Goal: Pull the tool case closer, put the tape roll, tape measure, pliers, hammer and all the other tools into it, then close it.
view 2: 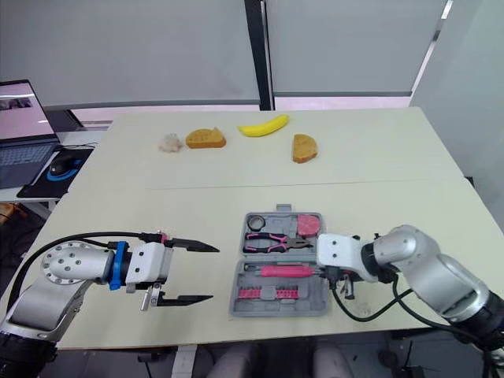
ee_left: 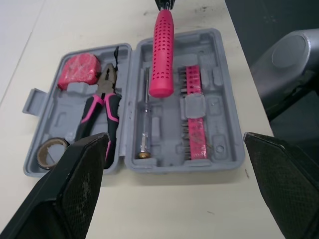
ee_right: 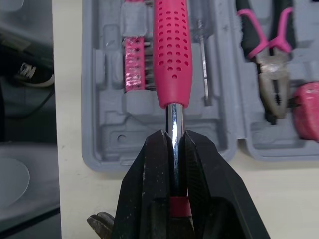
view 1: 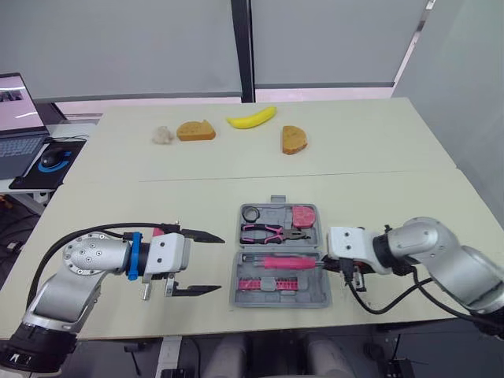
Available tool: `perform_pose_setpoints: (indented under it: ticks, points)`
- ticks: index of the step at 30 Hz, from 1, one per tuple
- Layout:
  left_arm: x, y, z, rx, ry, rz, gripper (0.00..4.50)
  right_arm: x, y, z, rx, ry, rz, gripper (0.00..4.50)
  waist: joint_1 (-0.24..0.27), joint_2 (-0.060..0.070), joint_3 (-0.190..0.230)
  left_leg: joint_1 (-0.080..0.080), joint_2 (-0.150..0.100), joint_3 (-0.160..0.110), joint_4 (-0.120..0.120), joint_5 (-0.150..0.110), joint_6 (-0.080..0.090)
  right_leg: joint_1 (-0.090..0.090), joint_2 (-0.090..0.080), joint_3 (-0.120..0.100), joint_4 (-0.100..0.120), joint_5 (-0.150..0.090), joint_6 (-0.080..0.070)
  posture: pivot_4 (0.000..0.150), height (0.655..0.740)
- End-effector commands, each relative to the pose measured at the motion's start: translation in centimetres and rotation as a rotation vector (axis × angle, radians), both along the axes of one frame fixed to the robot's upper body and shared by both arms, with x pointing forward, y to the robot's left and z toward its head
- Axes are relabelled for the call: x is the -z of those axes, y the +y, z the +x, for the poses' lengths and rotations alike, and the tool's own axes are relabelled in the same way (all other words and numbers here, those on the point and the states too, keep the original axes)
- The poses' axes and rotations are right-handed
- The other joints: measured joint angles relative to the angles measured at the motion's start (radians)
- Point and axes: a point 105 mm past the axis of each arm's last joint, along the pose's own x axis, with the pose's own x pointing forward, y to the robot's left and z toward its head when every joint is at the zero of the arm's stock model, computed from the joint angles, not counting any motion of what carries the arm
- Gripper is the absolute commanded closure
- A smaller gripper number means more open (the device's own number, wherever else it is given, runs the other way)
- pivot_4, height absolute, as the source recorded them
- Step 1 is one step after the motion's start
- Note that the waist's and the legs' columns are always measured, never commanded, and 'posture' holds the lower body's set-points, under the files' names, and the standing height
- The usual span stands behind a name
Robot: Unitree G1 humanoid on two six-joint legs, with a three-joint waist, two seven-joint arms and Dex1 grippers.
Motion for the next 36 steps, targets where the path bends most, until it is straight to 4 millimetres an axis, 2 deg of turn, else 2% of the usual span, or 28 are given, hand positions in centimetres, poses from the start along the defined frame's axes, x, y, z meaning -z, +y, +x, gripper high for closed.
perform_pose_setpoints:
  ticks: [1,3,7,20,27,36]
  points:
    - [-0.8,0.1,-0.2,0.015,-0.034,0.006,0.00,-0.8,1.4,1.0,-0.044,-0.065,-0.010,4.29,0.000,0.000,0.000,0.000,0.000,0.000,0.000,0.000,0.000,0.000,0.000,0.000,0.000,0.000,0.000,0.150,0.7400]
    - [-0.8,0.2,-0.2,0.009,-0.032,0.008,0.00,-0.6,2.4,1.4,-0.061,-0.076,-0.015,4.29,0.000,0.000,0.000,0.000,0.000,-0.001,0.000,0.000,0.000,0.000,0.000,-0.001,0.000,0.000,0.000,0.150,0.7400]
    - [-0.7,0.2,-0.4,0.007,-0.028,0.013,0.00,0.1,3.1,1.5,-0.087,-0.082,-0.033,4.29,0.002,0.000,0.000,0.000,0.000,-0.001,0.000,0.000,0.000,-0.001,0.000,-0.001,0.000,0.000,0.000,0.150,0.7400]
    - [-0.3,-0.5,-0.9,0.034,-0.035,0.009,0.00,1.9,4.2,1.5,-0.091,-0.064,-0.030,4.29,0.001,0.000,0.000,0.000,0.000,-0.001,0.000,0.000,-0.001,-0.001,0.000,-0.001,0.001,0.000,0.000,0.150,0.7400]
    - [0.3,0.1,-1.2,0.037,-0.023,0.032,0.00,3.1,4.7,1.6,-0.073,-0.053,-0.019,4.29,0.001,0.000,0.000,0.000,0.000,-0.001,0.000,0.000,-0.001,-0.001,0.000,-0.001,0.001,0.000,0.000,0.150,0.7400]
    - [0.5,0.1,-1.2,0.033,-0.025,0.028,0.00,3.7,5.1,1.4,-0.075,-0.039,-0.008,4.29,0.001,0.000,0.000,0.001,0.000,-0.001,0.000,0.000,-0.001,-0.001,0.000,-0.001,0.001,0.000,0.000,0.150,0.7400]
